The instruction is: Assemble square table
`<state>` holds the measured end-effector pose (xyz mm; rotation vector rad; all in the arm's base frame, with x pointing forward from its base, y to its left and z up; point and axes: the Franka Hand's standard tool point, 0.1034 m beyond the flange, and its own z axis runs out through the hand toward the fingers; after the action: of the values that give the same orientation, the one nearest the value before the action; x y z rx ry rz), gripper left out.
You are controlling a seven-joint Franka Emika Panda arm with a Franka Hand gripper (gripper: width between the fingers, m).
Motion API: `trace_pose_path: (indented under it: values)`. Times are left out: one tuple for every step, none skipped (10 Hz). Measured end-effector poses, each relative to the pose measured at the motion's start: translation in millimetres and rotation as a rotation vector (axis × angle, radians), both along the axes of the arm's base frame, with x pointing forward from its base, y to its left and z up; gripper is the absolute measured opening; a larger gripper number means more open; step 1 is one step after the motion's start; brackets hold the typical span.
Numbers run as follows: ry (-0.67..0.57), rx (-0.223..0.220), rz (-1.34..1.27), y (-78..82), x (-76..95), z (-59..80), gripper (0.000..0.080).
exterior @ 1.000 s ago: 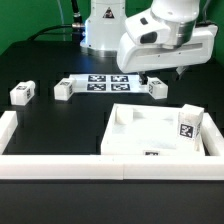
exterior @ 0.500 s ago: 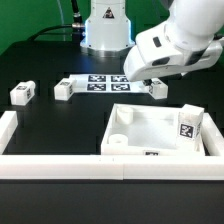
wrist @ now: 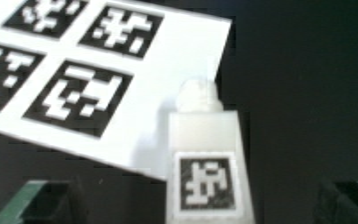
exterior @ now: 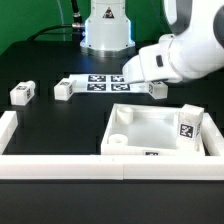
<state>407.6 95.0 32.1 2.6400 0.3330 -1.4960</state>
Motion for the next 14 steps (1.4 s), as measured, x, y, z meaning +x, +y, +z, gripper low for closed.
trace_pose_path:
  values:
    - [-0.015,0.004,0.001,1.5,3.6,-4.6,0.0648]
    - [-0.019,0.005,0.000,0.7,2.9,-4.5,0.0648]
    - [-0.022,0.005,0.000,0.4,2.2,-7.7,0.0648]
    - [-0.022,0.005,0.000,0.2,1.0,-12.7,0.0648]
    - [-0.028,0.007,0.000,0.1,0.8,-16.0,0.0648]
    - [-0.031,0.008,0.001,-0.3,-1.7,-19.8,0.0648]
    - [-0.030,0.008,0.001,-0.7,-4.5,-22.8,0.0648]
    - [-0.027,0.007,0.001,-1.2,-5.7,-24.0,0.0648]
    - [-0.027,0.007,0.001,-1.4,-5.9,-24.6,0.0648]
    - [-0.031,0.008,0.000,-1.4,-5.6,-25.5,0.0648]
    - [-0.036,0.009,0.000,-1.3,-4.9,-26.2,0.0648]
    - [-0.037,0.009,0.000,-1.2,-4.6,-26.3,0.0648]
    - [-0.038,0.009,0.000,-1.2,-4.5,-26.4,0.0648]
    - [-0.038,0.009,0.000,-1.2,-4.2,-26.5,0.0527]
